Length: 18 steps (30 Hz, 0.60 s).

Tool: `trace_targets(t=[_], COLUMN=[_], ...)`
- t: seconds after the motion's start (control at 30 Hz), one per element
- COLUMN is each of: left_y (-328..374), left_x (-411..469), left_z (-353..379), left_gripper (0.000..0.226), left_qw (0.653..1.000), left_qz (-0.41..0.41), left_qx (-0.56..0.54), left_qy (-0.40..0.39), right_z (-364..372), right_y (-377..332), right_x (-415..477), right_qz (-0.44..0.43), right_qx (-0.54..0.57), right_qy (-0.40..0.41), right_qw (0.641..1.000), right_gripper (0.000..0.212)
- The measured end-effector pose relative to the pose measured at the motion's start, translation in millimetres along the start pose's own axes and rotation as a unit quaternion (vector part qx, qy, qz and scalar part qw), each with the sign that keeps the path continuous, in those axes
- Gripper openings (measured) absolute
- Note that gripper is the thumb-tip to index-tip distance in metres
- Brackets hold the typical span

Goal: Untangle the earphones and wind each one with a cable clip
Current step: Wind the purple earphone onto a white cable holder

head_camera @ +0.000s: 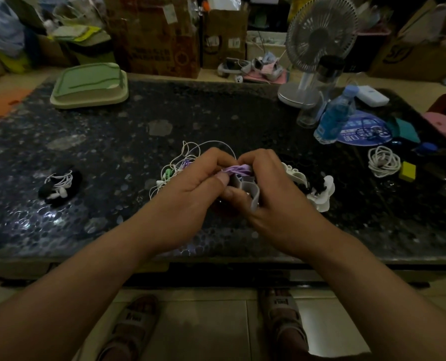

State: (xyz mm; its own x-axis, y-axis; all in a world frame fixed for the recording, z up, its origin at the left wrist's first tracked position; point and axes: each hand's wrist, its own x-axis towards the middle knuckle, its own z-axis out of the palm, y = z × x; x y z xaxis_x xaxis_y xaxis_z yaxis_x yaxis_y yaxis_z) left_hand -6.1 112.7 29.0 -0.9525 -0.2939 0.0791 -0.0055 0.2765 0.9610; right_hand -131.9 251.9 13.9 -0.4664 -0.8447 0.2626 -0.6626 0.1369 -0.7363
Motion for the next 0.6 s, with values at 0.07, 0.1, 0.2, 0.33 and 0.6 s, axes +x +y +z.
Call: trace_targets(t=[0.07, 0.1, 0.2, 0.33, 0.6], left_y=[-1, -3, -7, -11, -20], left_x=[0, 1, 2, 2, 4], left_z=[1, 1, 1, -3, -12], left_gripper=[0.024, 0.021, 0.021, 0.021, 0.024], left_qw=[0.999, 0.997, 0.993, 0.996, 0.997], left_qz=[-0.025, -0.034, -0.058, -0.043, -0.029], left_qx=[-0.04, -0.06, -0.08, -0.062, -0.077], left_qy=[-0.014, -0.024, -0.06, -0.04, -0.002], right_z=[-1, 0, 1, -5, -15], right_y=[3, 3, 1, -2, 2], right_x=[2, 3, 7, 6, 3], right_qz=[0.009, 0.009, 0.012, 0.024, 0.029], right_qx=[-0.022, -0.038, -0.086, -0.084, -0.017], right_qy=[-0.01, -0.013, -0.015, -0.055, -0.019], right_qw=[1.0, 0.999, 0.996, 0.995, 0.999], right_gripper=[0.035, 0.035, 0.032, 0.045, 0.032])
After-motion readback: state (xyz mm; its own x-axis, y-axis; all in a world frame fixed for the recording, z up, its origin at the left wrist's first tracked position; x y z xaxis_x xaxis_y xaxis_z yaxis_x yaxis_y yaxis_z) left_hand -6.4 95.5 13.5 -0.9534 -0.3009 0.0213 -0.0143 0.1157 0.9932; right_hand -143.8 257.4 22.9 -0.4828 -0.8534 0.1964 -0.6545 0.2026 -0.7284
